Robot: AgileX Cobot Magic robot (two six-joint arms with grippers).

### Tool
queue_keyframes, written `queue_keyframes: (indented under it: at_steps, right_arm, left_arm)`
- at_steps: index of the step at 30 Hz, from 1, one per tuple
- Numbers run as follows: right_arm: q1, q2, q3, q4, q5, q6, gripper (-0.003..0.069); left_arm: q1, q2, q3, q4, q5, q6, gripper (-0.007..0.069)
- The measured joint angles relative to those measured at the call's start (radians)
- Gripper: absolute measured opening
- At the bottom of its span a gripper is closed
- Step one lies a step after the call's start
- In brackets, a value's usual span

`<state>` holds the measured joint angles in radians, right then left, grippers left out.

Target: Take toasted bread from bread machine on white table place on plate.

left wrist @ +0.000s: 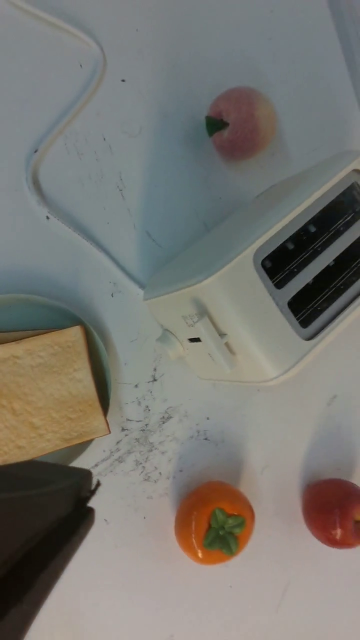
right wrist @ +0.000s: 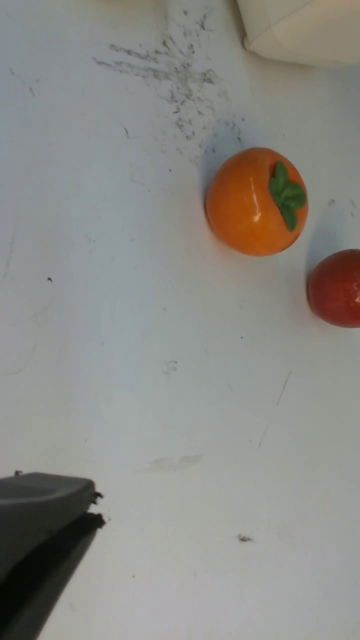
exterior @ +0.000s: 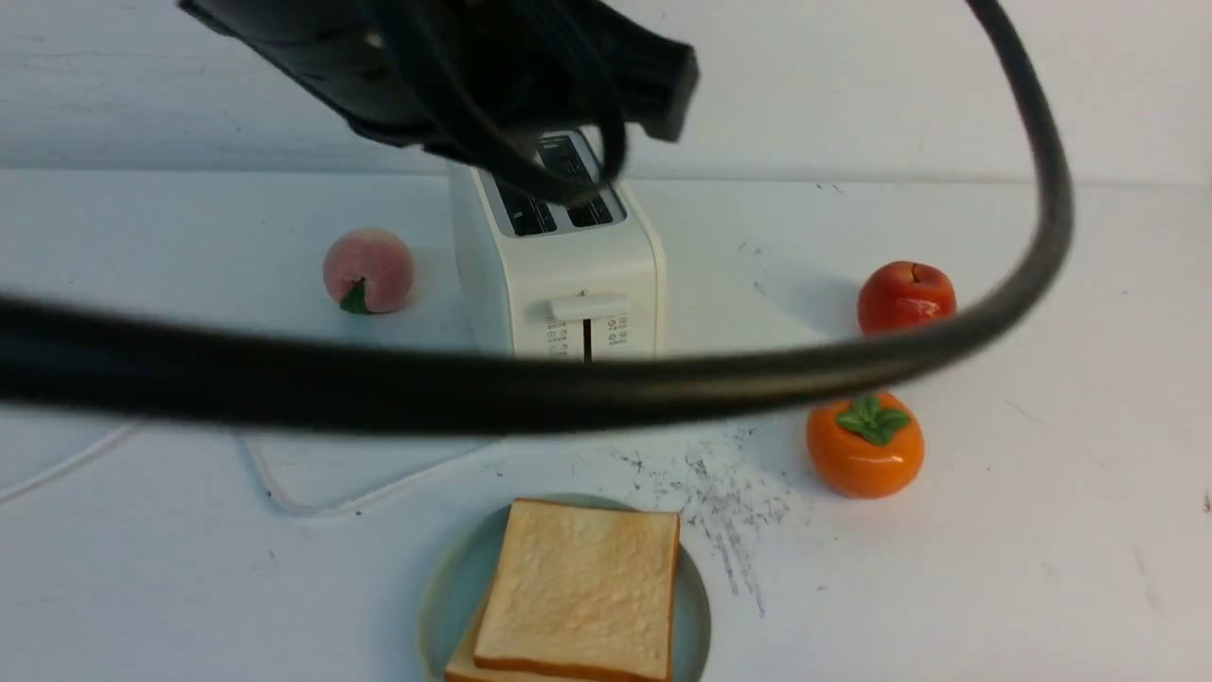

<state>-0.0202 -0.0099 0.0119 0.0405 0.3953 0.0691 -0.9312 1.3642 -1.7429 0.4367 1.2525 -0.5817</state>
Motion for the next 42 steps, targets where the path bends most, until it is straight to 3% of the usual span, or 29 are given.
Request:
queue_keyframes:
  at_steps: [10,23,27,34,38,42]
  right_arm:
    - [0.0,0.0,0.0,0.0,0.0,0.0,0.0045]
    - [0.0,0.0,0.0,0.0,0.0,0.0,0.0061]
    - [0.0,0.0,0.0,0.0,0.0,0.0,0.0069]
    - [0.0,0.0,0.0,0.0,0.0,0.0,0.0079]
    - [0.0,0.0,0.0,0.0,0.0,0.0,0.0084]
    - [0.0,0.0,0.0,0.0,0.0,0.0,0.0089]
  left_arm:
    - [0.0,-0.32,0.238,0.012,0.0,-0.019,0.0001]
    - [0.0,-0.9,0.86,-0.21,-0.005,-0.162,0.0002]
    - [0.0,-1.093,1.053,-0.151,-0.233,-0.311,0.0003]
    - [0.0,-1.153,1.244,0.09,-0.703,-0.402,0.0008]
    - [0.0,-1.153,1.321,0.112,-0.871,-0.424,0.0016]
    - [0.0,-1.153,1.359,0.124,-0.884,-0.423,0.0017]
